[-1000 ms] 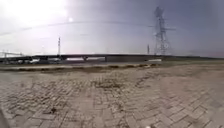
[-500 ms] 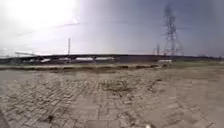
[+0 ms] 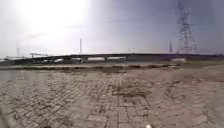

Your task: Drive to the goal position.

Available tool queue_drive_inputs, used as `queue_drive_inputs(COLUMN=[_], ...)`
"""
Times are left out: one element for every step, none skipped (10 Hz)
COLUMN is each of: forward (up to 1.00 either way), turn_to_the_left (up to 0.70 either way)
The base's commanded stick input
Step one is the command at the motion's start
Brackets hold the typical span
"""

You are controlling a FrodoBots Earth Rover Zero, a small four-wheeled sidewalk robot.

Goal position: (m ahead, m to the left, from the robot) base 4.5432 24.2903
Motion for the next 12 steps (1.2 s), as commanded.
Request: queue_drive_inputs(forward=[0.70,0.70,0.70,0.70,0.70,0.54,0.11,-0.70,-0.70,-0.70,-0.70,-0.70], turn_to_the_left=[0.35,0.35,0.35,0.35,0.35,0.27,0.05,-0.19,-0.35,-0.35,-0.35,-0.35])
